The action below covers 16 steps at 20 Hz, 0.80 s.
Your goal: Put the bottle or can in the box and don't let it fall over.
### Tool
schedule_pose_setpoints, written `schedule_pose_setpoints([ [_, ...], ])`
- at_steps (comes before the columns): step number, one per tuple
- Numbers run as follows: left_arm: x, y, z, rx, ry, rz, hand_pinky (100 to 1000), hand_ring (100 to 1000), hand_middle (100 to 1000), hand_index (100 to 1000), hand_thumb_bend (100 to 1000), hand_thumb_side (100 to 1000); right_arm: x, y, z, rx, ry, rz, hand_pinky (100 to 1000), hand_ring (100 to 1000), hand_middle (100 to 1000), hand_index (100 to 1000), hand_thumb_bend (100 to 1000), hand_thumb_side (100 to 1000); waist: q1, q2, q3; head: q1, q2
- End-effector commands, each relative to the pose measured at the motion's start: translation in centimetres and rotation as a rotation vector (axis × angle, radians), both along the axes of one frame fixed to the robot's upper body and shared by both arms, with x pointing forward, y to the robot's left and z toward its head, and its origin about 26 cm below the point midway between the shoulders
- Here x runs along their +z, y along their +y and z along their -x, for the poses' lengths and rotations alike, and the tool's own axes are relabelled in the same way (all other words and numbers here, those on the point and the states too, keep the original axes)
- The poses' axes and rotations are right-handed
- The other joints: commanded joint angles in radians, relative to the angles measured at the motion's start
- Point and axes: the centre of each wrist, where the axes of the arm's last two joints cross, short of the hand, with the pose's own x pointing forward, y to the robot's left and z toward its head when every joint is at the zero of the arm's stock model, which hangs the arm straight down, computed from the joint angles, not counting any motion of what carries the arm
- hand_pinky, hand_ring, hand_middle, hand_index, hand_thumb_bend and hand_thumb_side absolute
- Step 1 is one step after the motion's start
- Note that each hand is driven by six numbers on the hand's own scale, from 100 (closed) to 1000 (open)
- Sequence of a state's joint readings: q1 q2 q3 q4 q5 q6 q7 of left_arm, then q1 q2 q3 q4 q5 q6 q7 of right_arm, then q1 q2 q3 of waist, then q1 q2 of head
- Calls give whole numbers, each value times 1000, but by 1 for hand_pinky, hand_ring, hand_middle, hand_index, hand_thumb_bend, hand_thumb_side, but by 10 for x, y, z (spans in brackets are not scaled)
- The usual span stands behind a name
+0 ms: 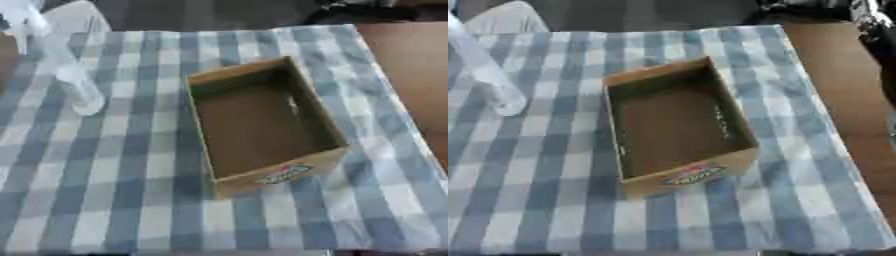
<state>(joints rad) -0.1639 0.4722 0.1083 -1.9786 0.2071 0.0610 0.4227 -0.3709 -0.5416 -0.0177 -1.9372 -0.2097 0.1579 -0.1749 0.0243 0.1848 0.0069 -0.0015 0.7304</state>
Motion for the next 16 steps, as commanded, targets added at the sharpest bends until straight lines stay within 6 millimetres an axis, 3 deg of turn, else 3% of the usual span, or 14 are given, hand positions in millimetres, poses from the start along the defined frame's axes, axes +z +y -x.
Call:
schedule_pose_setpoints([
  [1, 11, 12, 2, 24, 11, -69, 440, 659, 652, 748, 100, 656, 8, -4, 2, -17, -21, 21, 916, 1000, 1000, 888, 100, 523, 1, -22, 0, 4, -1],
  [8, 11, 39, -10, 21, 219, -204, 471, 692, 711, 773, 100, 714, 6, -6, 2, -22, -5, 24, 915, 1000, 1000, 886, 100, 523, 1, -28, 2, 1, 7],
  [11, 14, 44, -16, -5, 270, -234, 475, 709, 750, 797, 100, 752, 6, -5, 2, -19, 0, 23, 915, 1000, 1000, 885, 100, 523, 0, -29, 0, -2, 3],
  [16, 11, 48, -26, -12, 344, -206, 466, 692, 728, 770, 100, 739, 6, -4, 2, -17, 3, 21, 914, 1000, 1000, 884, 100, 524, -2, -27, -3, 0, -5],
])
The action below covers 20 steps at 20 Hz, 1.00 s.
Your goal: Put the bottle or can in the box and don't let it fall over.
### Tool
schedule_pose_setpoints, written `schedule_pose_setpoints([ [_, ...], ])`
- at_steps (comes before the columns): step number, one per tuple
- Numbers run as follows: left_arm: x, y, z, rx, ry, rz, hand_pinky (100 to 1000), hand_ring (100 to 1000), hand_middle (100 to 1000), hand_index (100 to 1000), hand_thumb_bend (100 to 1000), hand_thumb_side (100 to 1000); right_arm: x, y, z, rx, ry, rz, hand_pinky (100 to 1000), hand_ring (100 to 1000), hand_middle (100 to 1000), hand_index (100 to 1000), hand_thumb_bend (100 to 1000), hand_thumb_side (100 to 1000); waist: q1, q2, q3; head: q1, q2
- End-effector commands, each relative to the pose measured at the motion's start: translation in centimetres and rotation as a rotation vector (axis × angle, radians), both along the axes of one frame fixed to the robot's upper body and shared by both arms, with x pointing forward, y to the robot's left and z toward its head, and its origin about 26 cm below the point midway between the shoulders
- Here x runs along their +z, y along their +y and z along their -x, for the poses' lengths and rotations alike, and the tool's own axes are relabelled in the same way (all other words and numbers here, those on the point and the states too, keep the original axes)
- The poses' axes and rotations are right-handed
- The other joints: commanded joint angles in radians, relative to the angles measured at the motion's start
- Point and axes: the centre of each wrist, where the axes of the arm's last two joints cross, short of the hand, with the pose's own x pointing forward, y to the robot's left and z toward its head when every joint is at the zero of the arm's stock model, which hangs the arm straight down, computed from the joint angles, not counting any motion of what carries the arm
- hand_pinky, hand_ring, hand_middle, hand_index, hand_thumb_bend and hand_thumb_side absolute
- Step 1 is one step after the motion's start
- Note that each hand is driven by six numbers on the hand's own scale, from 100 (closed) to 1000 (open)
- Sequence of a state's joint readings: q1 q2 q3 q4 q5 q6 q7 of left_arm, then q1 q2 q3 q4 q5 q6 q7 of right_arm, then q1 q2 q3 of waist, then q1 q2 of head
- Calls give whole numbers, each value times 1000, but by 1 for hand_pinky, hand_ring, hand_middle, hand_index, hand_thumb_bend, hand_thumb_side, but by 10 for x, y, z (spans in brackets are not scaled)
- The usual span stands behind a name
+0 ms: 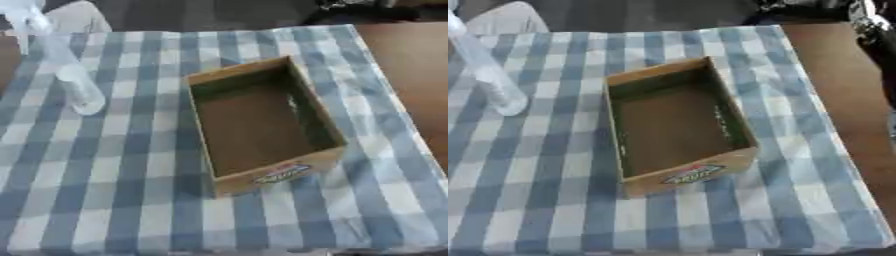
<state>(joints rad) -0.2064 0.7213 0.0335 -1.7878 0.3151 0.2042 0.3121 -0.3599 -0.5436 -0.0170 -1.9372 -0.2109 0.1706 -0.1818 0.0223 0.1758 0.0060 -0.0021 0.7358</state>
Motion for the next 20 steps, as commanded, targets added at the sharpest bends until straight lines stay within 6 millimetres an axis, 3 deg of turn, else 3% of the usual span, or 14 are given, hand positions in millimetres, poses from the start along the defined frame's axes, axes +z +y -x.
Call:
schedule_pose_setpoints([
  [1, 10, 6, -4, 13, 16, -26, 466, 692, 728, 770, 100, 739, 9, -3, 1, -3, -17, 23, 914, 1000, 1000, 884, 100, 524, 0, -17, -2, 1, -11],
  [4, 10, 6, -5, 17, 21, -26, 466, 692, 728, 770, 100, 739, 9, -3, 1, -4, -16, 22, 914, 1000, 1000, 884, 100, 524, 0, -17, -3, 1, -12],
  [5, 10, 6, -5, 17, 22, -26, 475, 695, 715, 762, 100, 631, 9, -3, 1, -3, -16, 22, 914, 1000, 1000, 884, 100, 524, 0, -17, -3, 1, -12],
  [8, 6, 11, -10, 62, 62, -56, 476, 690, 693, 753, 100, 539, 9, -2, 0, 4, -13, 21, 914, 1000, 1000, 883, 100, 524, 3, -16, -6, 6, -14],
  [12, 1, 15, -14, 92, 105, -102, 494, 690, 661, 732, 100, 144, 9, -2, 0, 4, -11, 19, 913, 1000, 1000, 882, 100, 524, 3, -15, -7, 6, -18],
  [13, 0, 16, -14, 96, 110, -111, 496, 692, 660, 731, 100, 100, 9, -2, 0, 4, -11, 18, 913, 1000, 1000, 882, 100, 524, 3, -14, -8, 6, -19],
  [20, -4, 18, -18, 108, 132, -118, 498, 694, 655, 736, 136, 100, 8, -2, 0, 3, -8, 13, 913, 1000, 1000, 881, 100, 524, 3, -14, -9, 13, -23],
])
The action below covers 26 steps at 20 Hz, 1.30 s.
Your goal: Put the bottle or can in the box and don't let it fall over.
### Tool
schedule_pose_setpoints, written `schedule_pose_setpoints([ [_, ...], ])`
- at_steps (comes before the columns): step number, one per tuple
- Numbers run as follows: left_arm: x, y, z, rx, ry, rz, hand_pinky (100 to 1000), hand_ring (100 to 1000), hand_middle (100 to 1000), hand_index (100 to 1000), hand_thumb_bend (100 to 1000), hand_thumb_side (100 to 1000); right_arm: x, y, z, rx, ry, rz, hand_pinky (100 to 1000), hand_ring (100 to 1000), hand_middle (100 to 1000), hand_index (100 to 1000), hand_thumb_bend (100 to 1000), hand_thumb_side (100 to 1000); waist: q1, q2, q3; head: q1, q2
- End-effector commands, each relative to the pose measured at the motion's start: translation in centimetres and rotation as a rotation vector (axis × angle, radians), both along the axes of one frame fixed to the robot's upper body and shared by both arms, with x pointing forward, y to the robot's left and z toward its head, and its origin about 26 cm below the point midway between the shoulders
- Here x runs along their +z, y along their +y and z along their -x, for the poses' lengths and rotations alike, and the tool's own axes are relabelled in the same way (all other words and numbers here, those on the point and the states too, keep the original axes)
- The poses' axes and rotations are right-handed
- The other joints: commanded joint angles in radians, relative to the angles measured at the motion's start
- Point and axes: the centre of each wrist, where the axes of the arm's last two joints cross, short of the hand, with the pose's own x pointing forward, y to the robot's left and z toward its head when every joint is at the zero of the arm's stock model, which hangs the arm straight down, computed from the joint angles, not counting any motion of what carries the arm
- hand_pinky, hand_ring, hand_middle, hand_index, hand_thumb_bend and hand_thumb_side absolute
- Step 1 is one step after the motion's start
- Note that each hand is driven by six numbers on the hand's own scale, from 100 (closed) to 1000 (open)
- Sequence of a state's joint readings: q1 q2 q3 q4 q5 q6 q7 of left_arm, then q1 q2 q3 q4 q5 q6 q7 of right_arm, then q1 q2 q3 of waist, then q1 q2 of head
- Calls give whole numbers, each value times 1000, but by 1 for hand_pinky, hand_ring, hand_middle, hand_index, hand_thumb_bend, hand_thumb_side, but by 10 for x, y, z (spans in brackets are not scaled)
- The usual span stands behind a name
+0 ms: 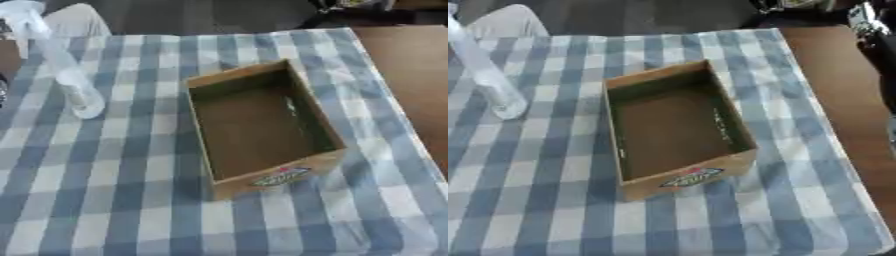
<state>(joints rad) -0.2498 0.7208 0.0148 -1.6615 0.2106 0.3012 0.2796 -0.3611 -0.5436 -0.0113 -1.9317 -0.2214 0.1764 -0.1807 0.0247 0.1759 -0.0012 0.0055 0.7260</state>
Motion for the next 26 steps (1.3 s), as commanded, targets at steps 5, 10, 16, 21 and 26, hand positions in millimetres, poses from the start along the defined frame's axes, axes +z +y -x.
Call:
schedule_pose_setpoints([
  [5, 8, 5, -8, -19, 1, -17, 514, 718, 680, 748, 150, 180, 10, -2, 0, 1, -22, 17, 913, 1000, 1000, 880, 100, 524, 0, -15, -2, 16, -25],
  [10, 5, 3, -18, -57, 45, -23, 523, 722, 681, 751, 158, 220, 10, -1, 0, 7, -20, 14, 913, 1000, 1000, 880, 100, 524, -1, -13, -4, 18, -36],
  [16, 3, 1, -26, -86, 75, -23, 529, 726, 687, 756, 161, 244, 10, 0, -1, 12, -20, 11, 913, 1000, 1000, 880, 100, 525, 0, -8, -7, 19, -40],
  [21, 2, -1, -32, -106, 92, -23, 534, 731, 692, 760, 168, 277, 10, 1, -1, 17, -21, 9, 913, 1000, 1000, 880, 100, 525, 0, -2, -9, 20, -42],
  [26, 3, -2, -36, -121, 98, -24, 539, 736, 700, 766, 175, 308, 10, 2, -1, 19, -20, 8, 914, 1000, 1000, 880, 100, 525, -1, 3, -10, 21, -46],
])
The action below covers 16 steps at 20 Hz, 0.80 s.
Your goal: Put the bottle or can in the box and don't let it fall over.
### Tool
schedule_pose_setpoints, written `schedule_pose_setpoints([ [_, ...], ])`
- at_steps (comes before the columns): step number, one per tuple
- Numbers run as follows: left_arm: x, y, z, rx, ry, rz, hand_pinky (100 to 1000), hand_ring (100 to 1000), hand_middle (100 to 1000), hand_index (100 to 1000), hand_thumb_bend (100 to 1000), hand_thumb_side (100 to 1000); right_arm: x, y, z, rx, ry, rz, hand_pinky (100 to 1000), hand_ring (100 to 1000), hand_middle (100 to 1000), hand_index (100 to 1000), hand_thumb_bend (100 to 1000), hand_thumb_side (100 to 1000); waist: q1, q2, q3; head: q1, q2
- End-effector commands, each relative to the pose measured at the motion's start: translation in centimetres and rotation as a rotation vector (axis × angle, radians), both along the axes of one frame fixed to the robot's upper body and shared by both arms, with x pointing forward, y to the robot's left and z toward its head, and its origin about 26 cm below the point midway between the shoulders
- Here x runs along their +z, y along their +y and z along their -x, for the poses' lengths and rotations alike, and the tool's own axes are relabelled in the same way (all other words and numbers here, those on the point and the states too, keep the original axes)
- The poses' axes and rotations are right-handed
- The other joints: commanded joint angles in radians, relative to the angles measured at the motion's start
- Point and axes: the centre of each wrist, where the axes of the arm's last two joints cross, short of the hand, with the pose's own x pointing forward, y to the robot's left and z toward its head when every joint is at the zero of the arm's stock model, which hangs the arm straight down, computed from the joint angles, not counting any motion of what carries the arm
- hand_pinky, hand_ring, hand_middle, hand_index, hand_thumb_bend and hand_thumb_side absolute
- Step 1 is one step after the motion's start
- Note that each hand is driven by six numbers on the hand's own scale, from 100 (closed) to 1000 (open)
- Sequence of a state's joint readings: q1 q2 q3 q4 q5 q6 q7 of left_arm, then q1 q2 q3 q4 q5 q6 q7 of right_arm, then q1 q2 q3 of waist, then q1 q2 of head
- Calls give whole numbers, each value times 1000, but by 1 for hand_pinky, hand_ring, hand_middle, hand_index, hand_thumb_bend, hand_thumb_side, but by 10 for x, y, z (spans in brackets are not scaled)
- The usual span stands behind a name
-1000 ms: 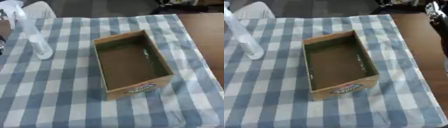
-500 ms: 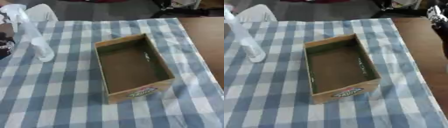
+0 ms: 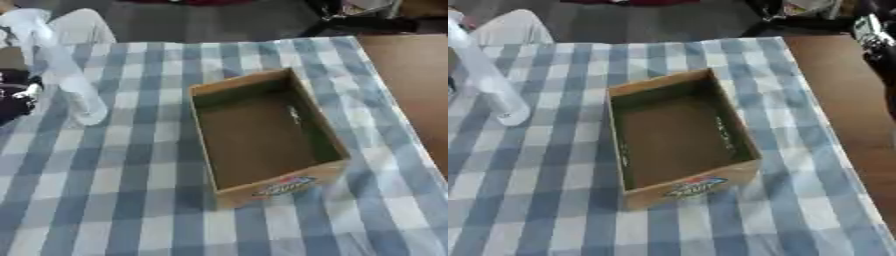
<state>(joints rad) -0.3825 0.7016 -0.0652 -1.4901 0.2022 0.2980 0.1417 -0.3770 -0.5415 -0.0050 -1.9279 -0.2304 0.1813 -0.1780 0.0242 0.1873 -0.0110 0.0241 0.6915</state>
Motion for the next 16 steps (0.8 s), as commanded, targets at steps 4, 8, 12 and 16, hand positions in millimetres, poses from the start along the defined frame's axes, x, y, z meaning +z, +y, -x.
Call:
schedule_pose_setpoints([
  [4, 13, 2, -4, -24, -28, -28, 546, 745, 715, 776, 247, 441, 7, -1, 0, 5, -20, 12, 914, 1000, 1000, 880, 100, 525, -1, -4, -1, 5, -15],
  [8, 15, 0, -4, -44, -41, -47, 550, 749, 716, 780, 285, 510, 6, 0, 0, 7, -17, 10, 914, 1000, 1000, 880, 100, 526, -2, -1, -1, 8, -17],
  [12, 17, -2, -5, -64, -53, -58, 549, 750, 718, 780, 285, 521, 6, 0, 0, 8, -14, 7, 914, 1000, 1000, 880, 100, 525, -2, -1, 0, 12, -19],
  [16, 19, -5, -7, -83, -60, -57, 546, 750, 718, 779, 285, 525, 6, 0, 0, 6, -12, 4, 914, 1000, 1000, 879, 100, 525, -4, 0, -1, 15, -23],
])
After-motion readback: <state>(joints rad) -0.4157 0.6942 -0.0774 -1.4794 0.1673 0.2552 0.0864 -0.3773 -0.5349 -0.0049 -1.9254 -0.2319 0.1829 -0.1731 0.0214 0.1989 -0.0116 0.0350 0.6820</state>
